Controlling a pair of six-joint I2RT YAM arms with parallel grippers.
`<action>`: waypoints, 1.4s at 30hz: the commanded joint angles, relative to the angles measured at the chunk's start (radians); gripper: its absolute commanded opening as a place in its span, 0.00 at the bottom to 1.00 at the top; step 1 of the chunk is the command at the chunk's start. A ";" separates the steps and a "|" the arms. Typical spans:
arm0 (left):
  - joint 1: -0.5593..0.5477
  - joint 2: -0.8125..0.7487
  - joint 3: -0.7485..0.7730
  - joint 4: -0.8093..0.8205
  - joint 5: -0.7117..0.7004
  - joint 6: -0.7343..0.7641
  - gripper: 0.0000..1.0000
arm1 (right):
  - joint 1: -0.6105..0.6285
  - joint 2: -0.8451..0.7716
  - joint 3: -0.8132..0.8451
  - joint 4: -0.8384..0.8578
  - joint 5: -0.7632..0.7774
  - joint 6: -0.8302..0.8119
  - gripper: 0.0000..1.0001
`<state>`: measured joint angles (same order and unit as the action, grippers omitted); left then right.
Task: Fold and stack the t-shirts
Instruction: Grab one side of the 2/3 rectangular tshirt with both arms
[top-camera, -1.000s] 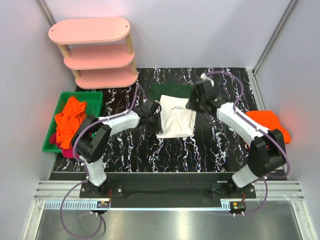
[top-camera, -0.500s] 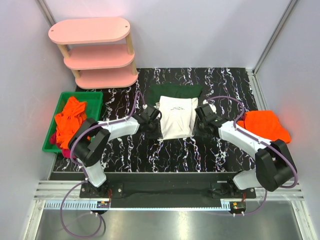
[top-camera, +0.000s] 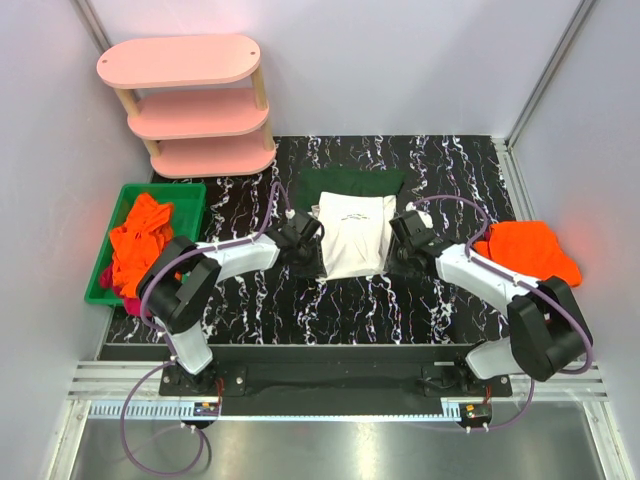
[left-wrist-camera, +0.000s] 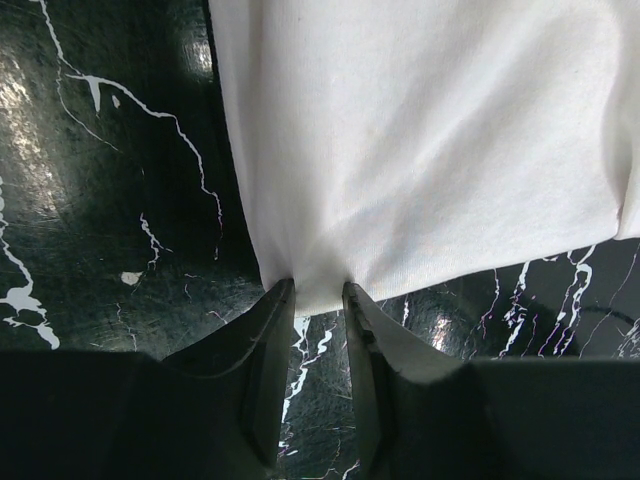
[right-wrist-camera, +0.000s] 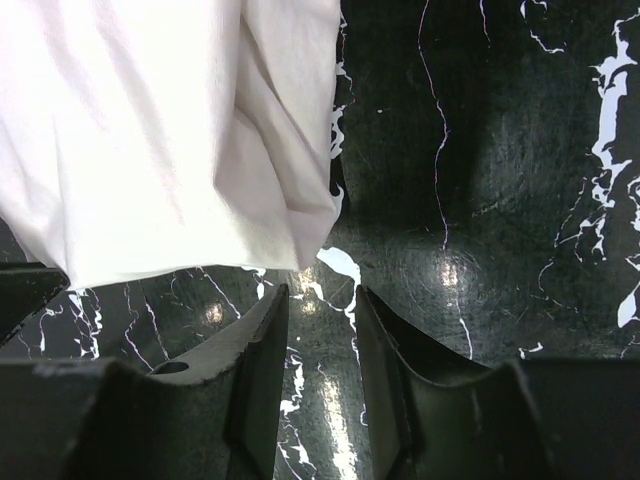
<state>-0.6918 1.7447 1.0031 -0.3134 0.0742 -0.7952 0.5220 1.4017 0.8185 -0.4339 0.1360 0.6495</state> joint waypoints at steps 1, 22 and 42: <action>-0.011 0.009 -0.020 0.004 -0.008 -0.009 0.33 | 0.006 0.026 0.011 0.050 -0.004 0.009 0.41; -0.012 0.022 -0.012 -0.007 0.007 -0.009 0.32 | 0.007 0.264 -0.002 0.159 0.007 -0.007 0.39; -0.023 -0.079 -0.012 -0.042 -0.071 -0.053 0.37 | 0.007 0.252 -0.021 0.093 0.019 0.019 0.00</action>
<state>-0.7025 1.7142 0.9909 -0.3477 0.0460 -0.8265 0.5228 1.6333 0.8421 -0.2302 0.1173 0.6792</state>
